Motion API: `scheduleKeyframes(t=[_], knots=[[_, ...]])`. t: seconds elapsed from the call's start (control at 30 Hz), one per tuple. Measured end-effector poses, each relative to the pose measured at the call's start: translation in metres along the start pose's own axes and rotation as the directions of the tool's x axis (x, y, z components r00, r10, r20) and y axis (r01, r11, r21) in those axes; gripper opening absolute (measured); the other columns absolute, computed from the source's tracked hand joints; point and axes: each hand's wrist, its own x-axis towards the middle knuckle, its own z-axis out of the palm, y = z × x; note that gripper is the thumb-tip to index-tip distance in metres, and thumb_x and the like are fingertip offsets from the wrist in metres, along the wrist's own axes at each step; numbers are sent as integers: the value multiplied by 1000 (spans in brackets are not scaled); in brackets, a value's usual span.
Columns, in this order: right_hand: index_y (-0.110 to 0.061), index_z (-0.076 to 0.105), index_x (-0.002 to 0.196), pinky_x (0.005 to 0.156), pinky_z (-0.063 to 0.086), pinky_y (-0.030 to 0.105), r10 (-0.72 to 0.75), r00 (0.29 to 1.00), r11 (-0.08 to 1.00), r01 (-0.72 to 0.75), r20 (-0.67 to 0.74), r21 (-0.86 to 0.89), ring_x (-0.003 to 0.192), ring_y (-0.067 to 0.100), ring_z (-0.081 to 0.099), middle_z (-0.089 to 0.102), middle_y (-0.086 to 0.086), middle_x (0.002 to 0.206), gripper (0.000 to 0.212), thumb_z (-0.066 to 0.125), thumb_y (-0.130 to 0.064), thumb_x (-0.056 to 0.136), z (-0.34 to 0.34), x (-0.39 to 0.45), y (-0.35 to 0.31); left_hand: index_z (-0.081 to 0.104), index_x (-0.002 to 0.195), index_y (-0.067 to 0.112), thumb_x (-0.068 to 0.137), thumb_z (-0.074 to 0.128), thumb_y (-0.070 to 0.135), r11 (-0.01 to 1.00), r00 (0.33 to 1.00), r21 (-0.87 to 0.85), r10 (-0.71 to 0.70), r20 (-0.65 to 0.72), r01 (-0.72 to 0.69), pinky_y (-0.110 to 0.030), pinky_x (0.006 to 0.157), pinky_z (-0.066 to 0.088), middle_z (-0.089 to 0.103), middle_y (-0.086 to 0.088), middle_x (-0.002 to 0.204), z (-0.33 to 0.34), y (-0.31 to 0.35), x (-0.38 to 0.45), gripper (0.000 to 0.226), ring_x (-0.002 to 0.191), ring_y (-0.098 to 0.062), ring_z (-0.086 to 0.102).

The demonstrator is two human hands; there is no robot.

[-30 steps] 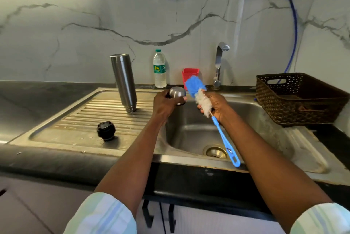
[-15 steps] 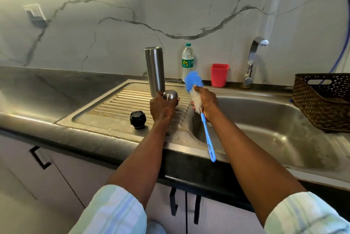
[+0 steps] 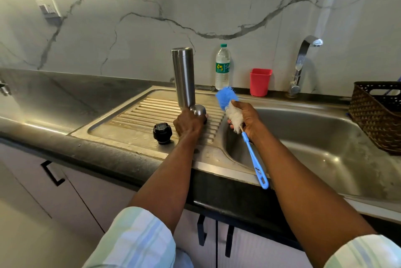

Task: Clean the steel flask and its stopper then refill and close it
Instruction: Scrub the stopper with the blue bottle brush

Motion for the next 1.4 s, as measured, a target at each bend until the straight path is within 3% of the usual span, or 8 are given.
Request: scheduleKeyframes(t=[0.23, 0.47, 0.7, 0.8, 1.03, 1.23, 1.3, 1.4], knots=[[-4, 58, 105, 42, 39, 19, 3, 1000, 1000, -3, 28, -14, 49, 17, 47, 56, 11, 72, 29, 58, -29, 92, 8, -11, 1, 63, 119, 9, 85, 71, 44, 986, 975, 61, 164, -150, -156, -39, 88, 54, 72, -11, 106, -11, 15, -20, 49, 101, -31, 66], [-5, 59, 95, 44, 41, 22, -14, 1000, 999, 15, 27, -45, 56, 20, 49, 56, 12, 73, 27, 57, -33, 93, 25, -27, 3, 65, 114, 7, 86, 67, 16, 889, 826, 51, 444, -348, -456, -38, 97, 41, 71, -11, 107, -53, 18, -48, 30, 108, -30, 61], [-7, 56, 88, 38, 39, 16, -2, 996, 999, 5, 90, -40, 51, 17, 46, 53, 8, 69, 25, 56, -31, 94, 37, -37, 12, 36, 144, 12, 78, 73, 37, 953, 982, 296, 106, -157, -56, -46, 109, 29, 38, -15, 147, -83, -26, -52, 80, 136, -33, 33], [-7, 57, 89, 39, 40, 16, 5, 995, 999, -1, 95, -41, 44, 15, 48, 55, 7, 66, 25, 57, -31, 94, 37, -37, 13, 34, 140, 10, 80, 69, 25, 962, 996, 269, -22, -89, 46, -47, 106, 32, 43, -19, 140, -86, -30, -58, 71, 128, -36, 43], [-10, 56, 90, 41, 40, 17, -28, 997, 999, 30, 75, -23, 59, 18, 47, 54, 9, 76, 21, 53, -30, 96, 36, -40, 8, 43, 123, 10, 79, 79, 22, 991, 982, -73, 100, -161, -113, -35, 86, 48, 68, -13, 106, -83, -17, -65, 58, 97, -30, 65], [-11, 59, 93, 42, 40, 17, -234, 971, 951, 238, -41, 199, 46, 14, 51, 59, 3, 63, 19, 56, -30, 95, -13, -44, -35, 60, 120, 16, 70, 89, 27, 896, 972, -382, 234, -22, -225, -23, 84, 50, 70, -3, 109, -45, 32, -63, 59, 98, -17, 65], [-13, 61, 92, 42, 39, 17, -325, 944, 899, 324, -45, 294, 44, 8, 49, 60, -4, 59, 18, 56, -31, 96, -47, -51, -56, 63, 123, 18, 70, 88, 25, 854, 960, -472, 275, 49, -220, -32, 92, 54, 70, -4, 114, -22, 55, -60, 58, 100, -18, 67], [-12, 56, 93, 31, 32, 16, -464, 884, 801, 391, 57, 454, 35, 0, 38, 50, -10, 52, 23, 70, -28, 84, -97, -62, -90, 54, 122, 19, 72, 88, 16, 778, 926, -617, 312, 213, -121, -40, 74, 62, 65, -12, 118, 19, 91, -61, 60, 98, -25, 70]])
